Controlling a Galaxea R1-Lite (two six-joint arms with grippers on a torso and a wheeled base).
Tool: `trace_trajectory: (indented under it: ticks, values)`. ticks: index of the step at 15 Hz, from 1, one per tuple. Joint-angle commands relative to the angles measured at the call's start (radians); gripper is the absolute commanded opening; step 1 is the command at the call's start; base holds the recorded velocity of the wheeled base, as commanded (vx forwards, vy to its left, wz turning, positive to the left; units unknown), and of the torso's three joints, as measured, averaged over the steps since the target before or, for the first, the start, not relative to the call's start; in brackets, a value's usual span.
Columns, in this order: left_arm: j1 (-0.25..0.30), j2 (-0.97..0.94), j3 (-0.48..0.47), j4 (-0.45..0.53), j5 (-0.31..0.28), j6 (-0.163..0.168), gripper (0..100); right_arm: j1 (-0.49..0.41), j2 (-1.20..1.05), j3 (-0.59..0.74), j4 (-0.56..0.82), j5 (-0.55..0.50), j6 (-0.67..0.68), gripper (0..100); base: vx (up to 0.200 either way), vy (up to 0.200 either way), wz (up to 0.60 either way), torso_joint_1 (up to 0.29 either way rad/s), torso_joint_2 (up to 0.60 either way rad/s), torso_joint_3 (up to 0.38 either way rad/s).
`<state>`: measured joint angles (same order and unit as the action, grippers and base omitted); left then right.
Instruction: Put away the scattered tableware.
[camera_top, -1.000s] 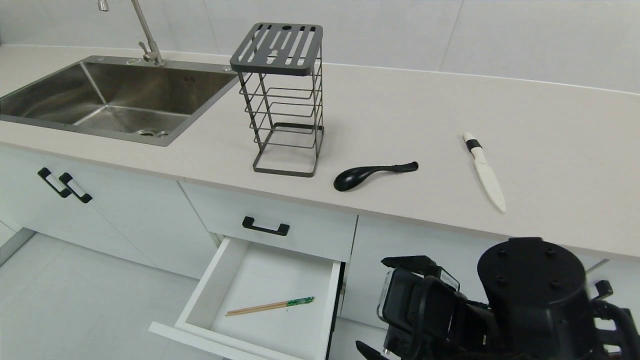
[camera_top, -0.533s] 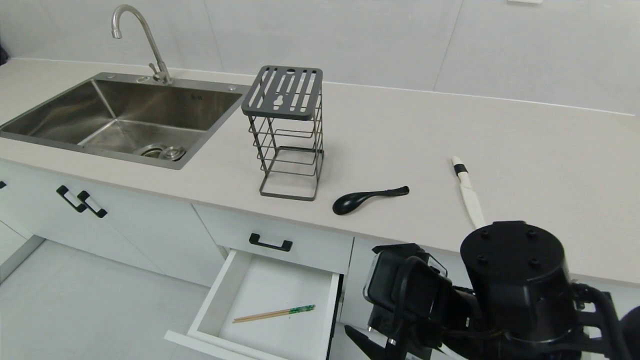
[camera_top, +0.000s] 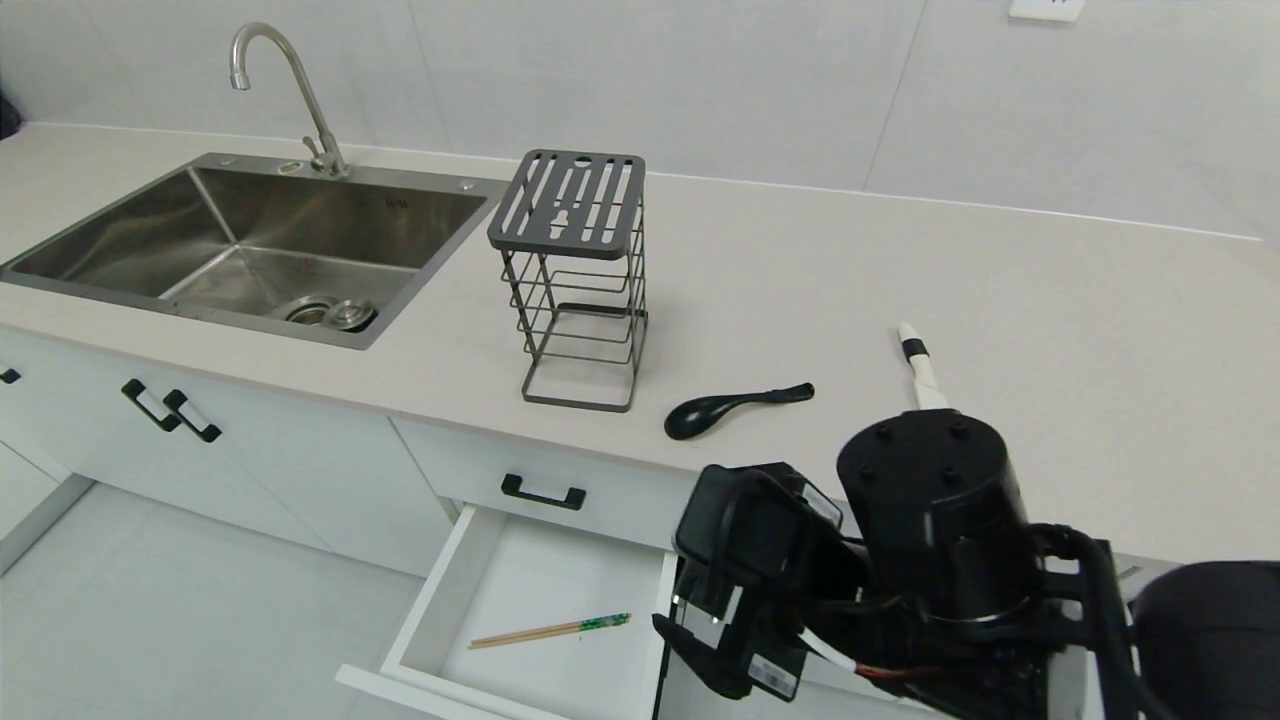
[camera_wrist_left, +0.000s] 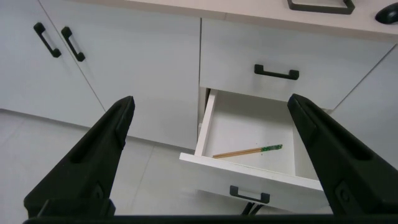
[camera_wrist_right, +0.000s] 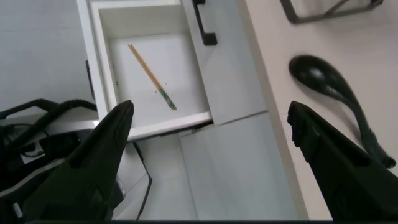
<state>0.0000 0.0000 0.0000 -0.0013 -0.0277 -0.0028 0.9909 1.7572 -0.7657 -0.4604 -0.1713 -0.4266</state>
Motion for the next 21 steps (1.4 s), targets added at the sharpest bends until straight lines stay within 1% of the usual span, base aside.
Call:
trace_trajectory:
  ticks: [1, 3, 6, 10, 12, 13, 14, 17, 18, 19, 21]
  values:
    - [0.0, 0.002, 0.0, 0.0, 0.0, -0.002, 100, -0.009, 0.111, -0.13, -0.004, -0.007, -0.001, 100, 0.0, 0.0, 0.0, 0.0, 0.0, 0.0]
    - [0.0, 0.002, 0.0, 0.0, 0.0, 0.0, 100, -0.015, 0.131, -0.181, -0.003, -0.008, -0.001, 100, 0.0, 0.0, 0.0, 0.0, 0.0, 0.0]
    - [0.0, 0.002, 0.0, 0.0, 0.0, 0.0, 100, -0.034, 0.131, -0.158, -0.003, 0.001, 0.0, 100, 0.0, 0.0, 0.0, 0.0, 0.0, 0.0]
    - [0.0, 0.002, 0.0, 0.0, 0.0, -0.002, 100, -0.084, 0.11, -0.153, -0.003, 0.038, 0.008, 100, 0.0, 0.0, 0.0, 0.0, 0.0, 0.0]
    - [0.0, 0.002, 0.0, 0.0, 0.0, 0.0, 100, -0.107, 0.076, -0.116, -0.006, 0.041, 0.071, 100, 0.0, 0.0, 0.0, 0.0, 0.0, 0.0]
    - [0.0, 0.002, 0.0, -0.002, 0.0, 0.0, 100, -0.133, 0.028, -0.069, -0.007, 0.064, 0.129, 100, 0.0, 0.0, 0.0, 0.0, 0.0, 0.0]
    - [0.0, 0.002, 0.0, 0.0, 0.0, 0.0, 100, -0.156, -0.01, -0.038, -0.007, 0.073, 0.144, 100, 0.0, 0.0, 0.0, 0.0, 0.0, 0.0]
    - [0.0, 0.002, 0.0, 0.0, 0.0, 0.0, 100, -0.242, -0.097, 0.088, -0.007, 0.115, 0.144, 100, 0.0, 0.0, 0.0, 0.0, 0.0, 0.0]
    - [0.0, 0.002, 0.0, -0.002, 0.0, 0.0, 100, -0.267, -0.105, 0.111, -0.009, 0.119, 0.143, 100, 0.0, 0.0, 0.0, 0.0, 0.0, 0.0]
    - [0.0, 0.002, 0.0, 0.0, 0.0, 0.0, 100, -0.299, -0.11, 0.117, -0.009, 0.122, 0.138, 100, 0.0, 0.0, 0.0, 0.0, 0.0, 0.0]
    - [0.0, 0.002, 0.0, -0.002, 0.0, 0.0, 100, -0.322, -0.107, 0.1, -0.009, 0.136, 0.138, 100, 0.0, 0.0, 0.0, 0.0, 0.0, 0.0]
